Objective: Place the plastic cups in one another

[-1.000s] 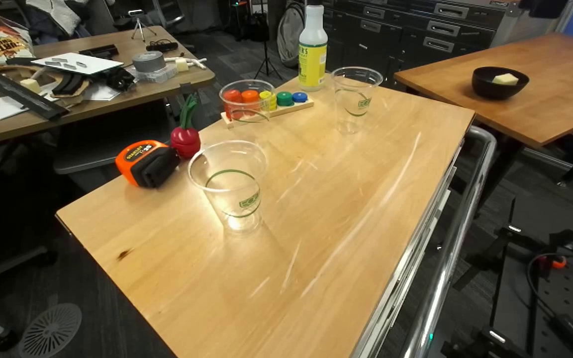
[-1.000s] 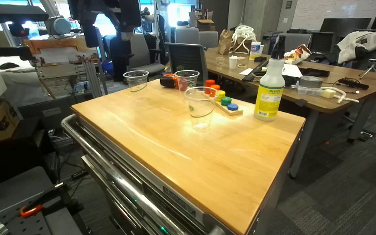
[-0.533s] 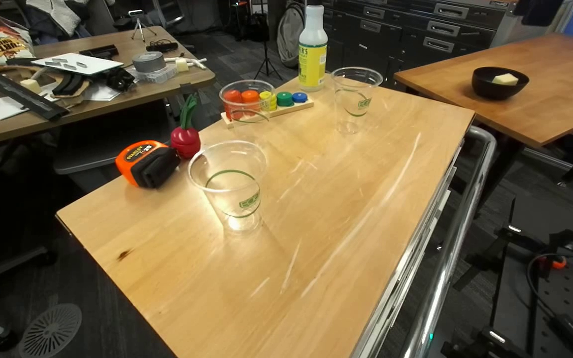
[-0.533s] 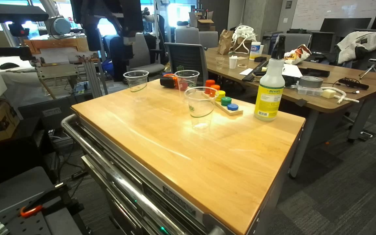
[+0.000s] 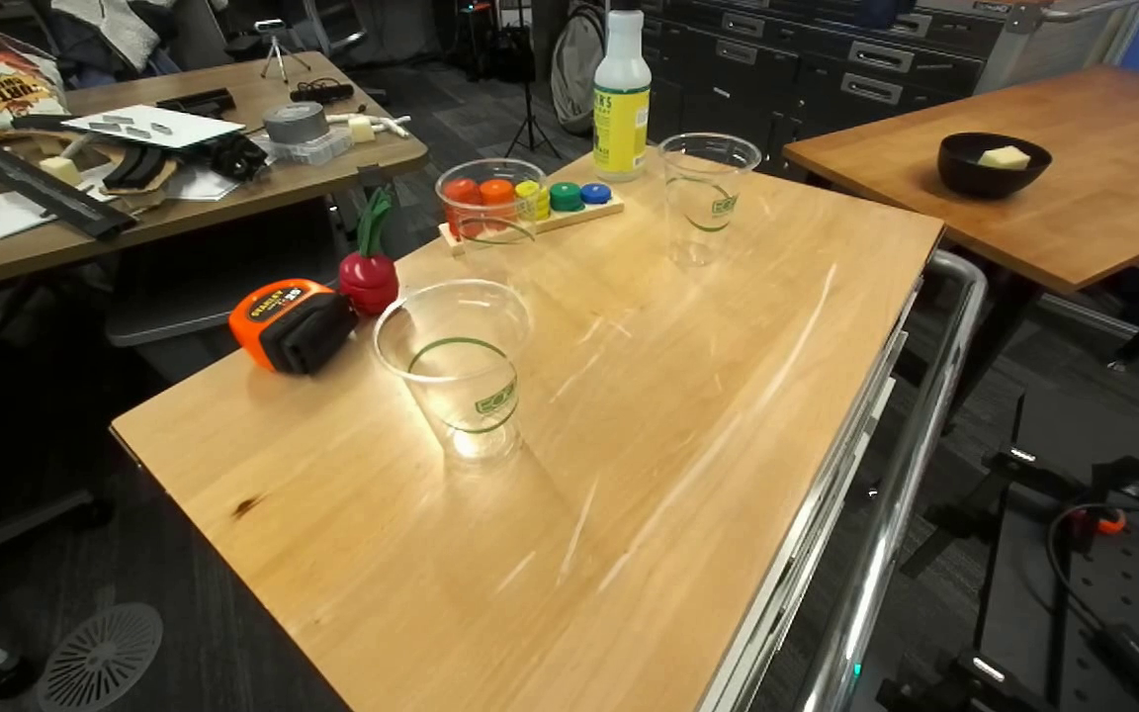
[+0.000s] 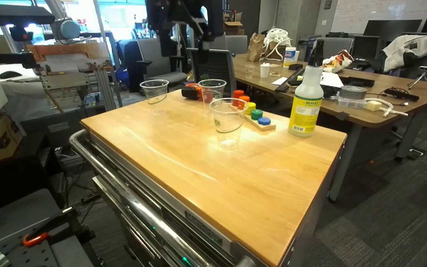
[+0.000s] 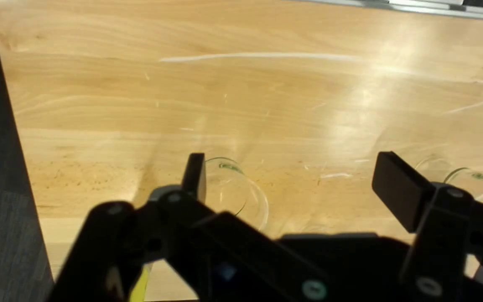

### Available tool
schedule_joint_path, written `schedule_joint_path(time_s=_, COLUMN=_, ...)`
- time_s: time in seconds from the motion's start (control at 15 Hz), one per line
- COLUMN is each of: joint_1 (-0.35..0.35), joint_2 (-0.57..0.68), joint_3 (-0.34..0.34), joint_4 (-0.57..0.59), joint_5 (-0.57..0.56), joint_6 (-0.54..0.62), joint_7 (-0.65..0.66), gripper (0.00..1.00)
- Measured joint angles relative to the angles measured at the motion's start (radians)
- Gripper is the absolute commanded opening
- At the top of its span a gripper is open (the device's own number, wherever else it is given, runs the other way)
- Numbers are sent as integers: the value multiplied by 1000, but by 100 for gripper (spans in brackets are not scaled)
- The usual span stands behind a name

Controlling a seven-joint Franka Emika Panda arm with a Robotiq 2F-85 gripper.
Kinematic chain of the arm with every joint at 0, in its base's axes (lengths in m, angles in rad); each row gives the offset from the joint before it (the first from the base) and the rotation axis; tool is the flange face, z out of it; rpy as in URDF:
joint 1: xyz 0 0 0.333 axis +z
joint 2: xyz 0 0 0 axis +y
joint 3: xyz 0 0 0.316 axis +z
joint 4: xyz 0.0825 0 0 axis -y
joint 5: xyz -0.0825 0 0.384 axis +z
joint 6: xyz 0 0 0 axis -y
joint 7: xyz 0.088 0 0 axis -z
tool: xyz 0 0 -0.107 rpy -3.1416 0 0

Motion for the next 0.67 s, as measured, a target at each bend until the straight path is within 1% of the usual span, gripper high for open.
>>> schedule_joint_path(time_s=0.33, joint_1=-15, joint_2=259, joint_3=-2, joint_4=140, joint_5=-1, joint_6=49, joint_7=1, gripper=100)
schedule_joint_path(time_s=0.47, joint_1=-26, joint_2=328, joint_3=0, joint_4=175, joint_5=-2, joint_6=66, joint_7=8, gripper=100)
schedule_joint_path(time_s=0.67, joint_1=-46, joint_2=397, joint_3=0, joint_4=219, joint_5=-17, joint_6=82, joint_7=26, gripper=100)
